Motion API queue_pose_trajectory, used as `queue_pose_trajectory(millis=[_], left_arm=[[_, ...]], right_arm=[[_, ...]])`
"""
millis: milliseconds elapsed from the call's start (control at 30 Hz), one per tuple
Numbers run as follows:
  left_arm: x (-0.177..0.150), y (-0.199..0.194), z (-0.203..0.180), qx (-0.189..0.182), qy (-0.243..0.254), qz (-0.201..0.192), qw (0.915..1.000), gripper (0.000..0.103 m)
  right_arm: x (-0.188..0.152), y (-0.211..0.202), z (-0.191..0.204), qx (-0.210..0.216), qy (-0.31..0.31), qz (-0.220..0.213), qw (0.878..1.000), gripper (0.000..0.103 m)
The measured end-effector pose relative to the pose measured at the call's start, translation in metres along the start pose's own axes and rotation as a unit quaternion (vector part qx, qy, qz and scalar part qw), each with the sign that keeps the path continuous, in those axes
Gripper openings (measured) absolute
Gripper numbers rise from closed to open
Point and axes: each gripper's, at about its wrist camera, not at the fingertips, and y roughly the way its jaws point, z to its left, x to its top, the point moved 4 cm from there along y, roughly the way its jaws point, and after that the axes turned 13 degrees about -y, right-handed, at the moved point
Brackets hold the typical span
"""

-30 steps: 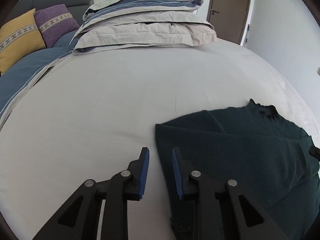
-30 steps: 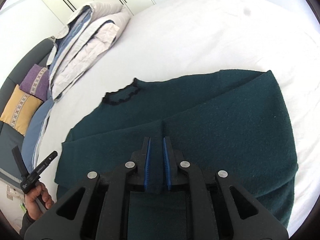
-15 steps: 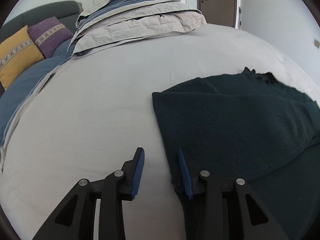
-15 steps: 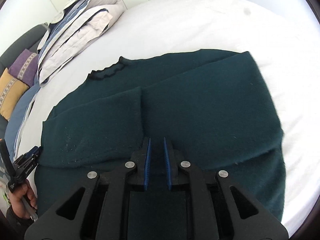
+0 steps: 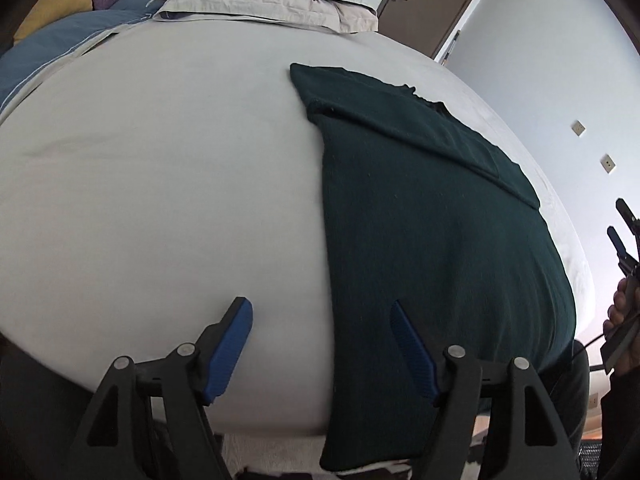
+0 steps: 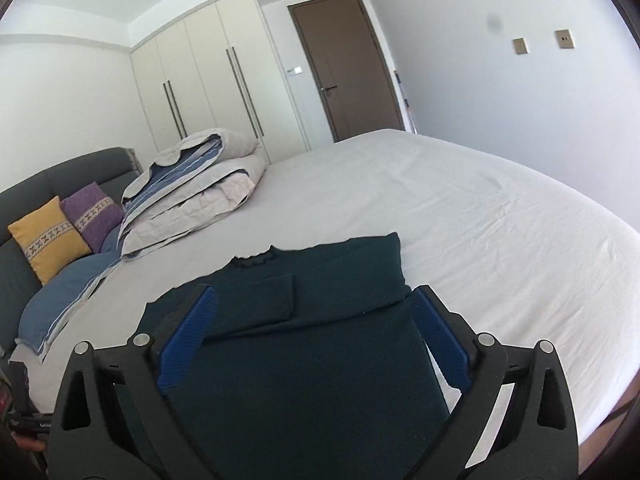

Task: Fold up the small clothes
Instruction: 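Grasp the sweater hem with both grippers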

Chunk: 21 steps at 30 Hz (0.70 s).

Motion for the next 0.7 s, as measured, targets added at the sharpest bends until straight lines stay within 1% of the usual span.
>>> queue_pose_trajectory(millis=[67,133,200,233,267,333,367,400,433,500,600,633,667,700], left_arm=[[-0.014,-0.008,0.001,0.002,-0.009,0.008,0.9999,0.074],[-0.023,-0.013,0.004,-0.019,-0.034,0.025,0.9989,0.074],[-0.035,-0.012,0.005,-0.048,-0.055,0.055,0.9958,0.073],[-0.041,-0.011,0.004,-0.06,-0.056,0.066,0.9944,0.072],[-0.048,-0.008,0.005,-0.061,-0.053,0.078,0.9937,0.072],[-0.058,-0.002,0.01,-0.052,-0.06,0.096,0.9923,0.066],[-0.062,0.001,0.013,-0.058,-0.071,0.106,0.9901,0.065],[-0.065,0.004,0.016,-0.066,-0.081,0.115,0.9878,0.065],[-0.067,0.007,0.018,-0.065,-0.087,0.119,0.9869,0.064],[-0.066,0.011,0.021,-0.065,-0.094,0.116,0.9866,0.064],[-0.062,0.016,0.023,-0.084,-0.112,0.127,0.982,0.064],[-0.063,0.019,0.023,-0.091,-0.114,0.137,0.9798,0.061],[-0.065,0.022,0.023,-0.098,-0.117,0.147,0.9773,0.056],[-0.066,0.024,0.022,-0.102,-0.12,0.155,0.9753,0.044]], right_arm=[[-0.01,-0.01,0.002,0.026,-0.012,0.025,0.999,0.099],[-0.023,-0.017,0.006,0.052,-0.018,0.052,0.997,0.098],[-0.039,-0.023,0.007,0.07,-0.004,0.072,0.995,0.097],[-0.046,-0.026,0.005,0.083,0.009,0.081,0.993,0.094],[-0.053,-0.028,0.002,0.096,0.023,0.092,0.991,0.091],[-0.069,-0.026,-0.001,0.106,0.041,0.114,0.987,0.081],[-0.077,-0.027,-0.002,0.109,0.048,0.123,0.985,0.079],[-0.084,-0.028,-0.004,0.111,0.054,0.132,0.984,0.075],[-0.091,-0.028,-0.005,0.112,0.057,0.14,0.982,0.072],[-0.102,-0.024,-0.006,0.117,0.063,0.152,0.98,0.071],[-0.113,-0.026,-0.006,0.127,0.066,0.17,0.975,0.071],[-0.117,-0.026,-0.006,0.128,0.063,0.176,0.974,0.071],[-0.118,-0.026,-0.008,0.128,0.061,0.183,0.973,0.071],[-0.121,-0.026,-0.009,0.126,0.061,0.19,0.972,0.071]])
